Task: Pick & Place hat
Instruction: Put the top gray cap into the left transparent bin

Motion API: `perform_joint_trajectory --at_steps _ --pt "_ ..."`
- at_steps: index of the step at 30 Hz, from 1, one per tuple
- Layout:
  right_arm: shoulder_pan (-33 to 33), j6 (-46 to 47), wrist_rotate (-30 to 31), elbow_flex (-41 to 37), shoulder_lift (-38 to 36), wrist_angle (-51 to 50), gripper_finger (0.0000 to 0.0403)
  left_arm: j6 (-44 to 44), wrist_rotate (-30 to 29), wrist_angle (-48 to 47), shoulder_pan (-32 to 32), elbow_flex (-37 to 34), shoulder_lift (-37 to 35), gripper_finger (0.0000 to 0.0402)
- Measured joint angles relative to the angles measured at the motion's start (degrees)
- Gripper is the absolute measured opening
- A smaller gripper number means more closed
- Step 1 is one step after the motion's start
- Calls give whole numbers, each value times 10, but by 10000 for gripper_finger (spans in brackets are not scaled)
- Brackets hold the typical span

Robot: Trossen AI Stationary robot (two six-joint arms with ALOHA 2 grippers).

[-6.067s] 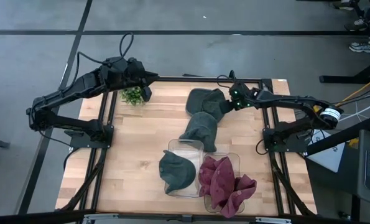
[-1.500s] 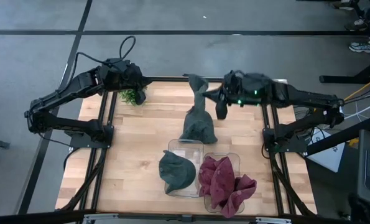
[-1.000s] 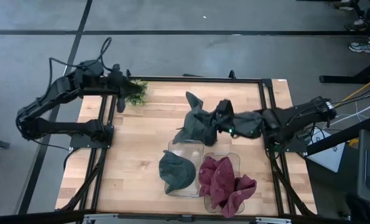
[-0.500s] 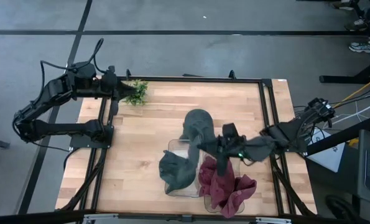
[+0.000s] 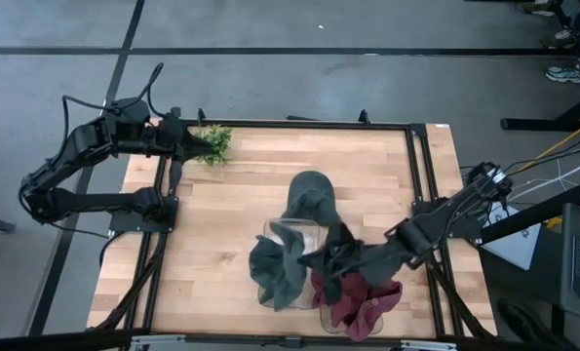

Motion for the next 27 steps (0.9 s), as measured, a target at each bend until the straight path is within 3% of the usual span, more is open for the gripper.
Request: perform_joint_trajectory --at_steps 6,13,20,27 --pt "9 37 -3 0 16 -19 0 -3 0 0 0 0 -4 43" --pt "26 3 6 15 -11 -56 0 -3 0 0 0 0 -4 43" --pt "26 8 -28 118 -27 -224 0 -4 0 0 0 0 -4 43" --pt "-4 4 -76 118 0 -235 0 -14 0 -3 0 0 -4 43"
